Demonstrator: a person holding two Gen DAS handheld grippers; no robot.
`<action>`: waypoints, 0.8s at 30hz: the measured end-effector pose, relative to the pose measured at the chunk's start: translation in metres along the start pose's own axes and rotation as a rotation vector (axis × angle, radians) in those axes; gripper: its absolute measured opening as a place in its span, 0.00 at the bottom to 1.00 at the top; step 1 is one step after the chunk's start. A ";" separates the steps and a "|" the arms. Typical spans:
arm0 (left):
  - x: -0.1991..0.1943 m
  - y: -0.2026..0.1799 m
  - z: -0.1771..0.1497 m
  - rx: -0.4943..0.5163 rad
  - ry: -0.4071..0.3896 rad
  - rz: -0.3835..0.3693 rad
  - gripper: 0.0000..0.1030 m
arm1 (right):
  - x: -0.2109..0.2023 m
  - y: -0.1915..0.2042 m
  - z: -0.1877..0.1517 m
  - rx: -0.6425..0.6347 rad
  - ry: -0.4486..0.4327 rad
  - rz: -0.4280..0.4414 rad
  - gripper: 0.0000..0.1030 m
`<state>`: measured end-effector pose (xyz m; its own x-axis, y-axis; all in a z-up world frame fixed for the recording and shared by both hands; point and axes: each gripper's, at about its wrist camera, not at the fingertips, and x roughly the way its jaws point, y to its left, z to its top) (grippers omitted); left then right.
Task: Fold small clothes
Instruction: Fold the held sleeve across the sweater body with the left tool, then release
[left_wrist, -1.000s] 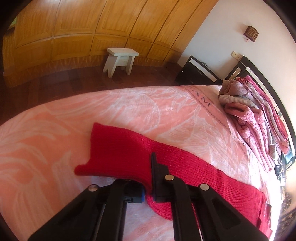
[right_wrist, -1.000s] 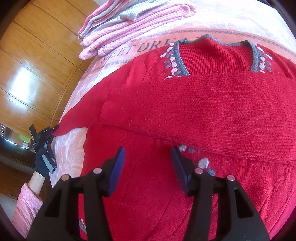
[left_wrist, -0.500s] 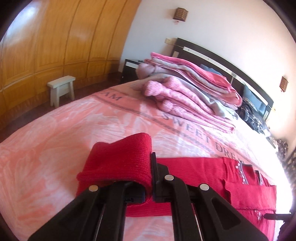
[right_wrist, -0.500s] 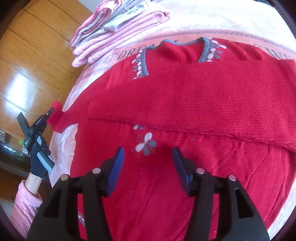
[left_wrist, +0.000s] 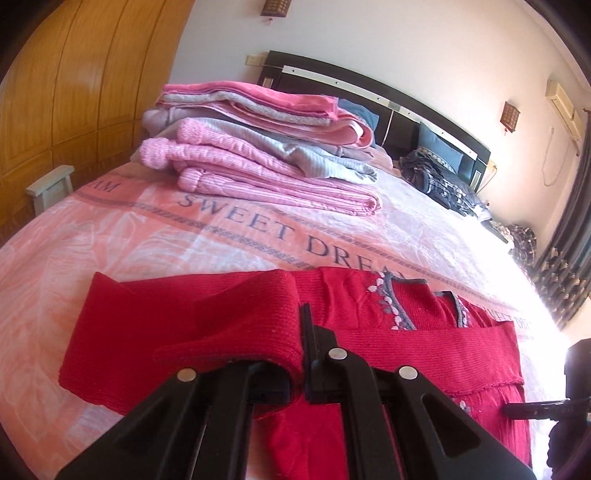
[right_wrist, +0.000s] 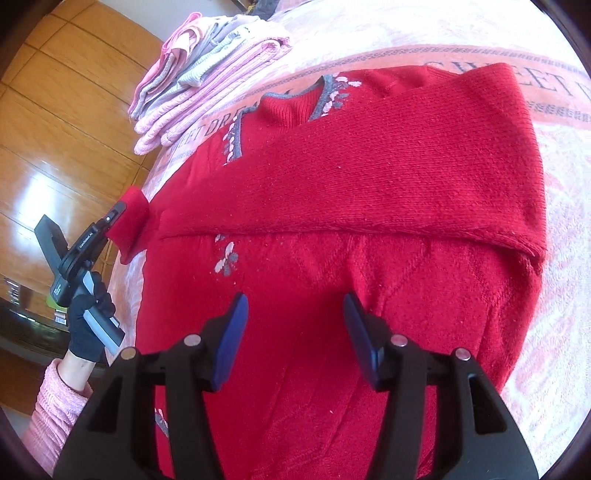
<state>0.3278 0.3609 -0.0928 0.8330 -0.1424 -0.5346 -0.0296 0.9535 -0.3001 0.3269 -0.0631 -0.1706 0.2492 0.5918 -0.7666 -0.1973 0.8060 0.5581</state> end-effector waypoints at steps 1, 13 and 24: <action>0.001 -0.009 0.000 0.016 -0.001 -0.009 0.04 | -0.002 -0.002 -0.001 0.004 -0.001 0.002 0.52; 0.019 -0.091 -0.020 0.116 0.005 -0.067 0.04 | -0.021 -0.029 -0.013 0.047 -0.022 0.013 0.54; 0.071 -0.105 -0.061 0.100 0.257 -0.127 0.10 | -0.030 -0.049 -0.020 0.076 -0.025 0.029 0.54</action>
<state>0.3567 0.2341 -0.1475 0.6594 -0.3125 -0.6838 0.1309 0.9433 -0.3049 0.3099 -0.1205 -0.1816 0.2679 0.6144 -0.7421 -0.1321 0.7865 0.6034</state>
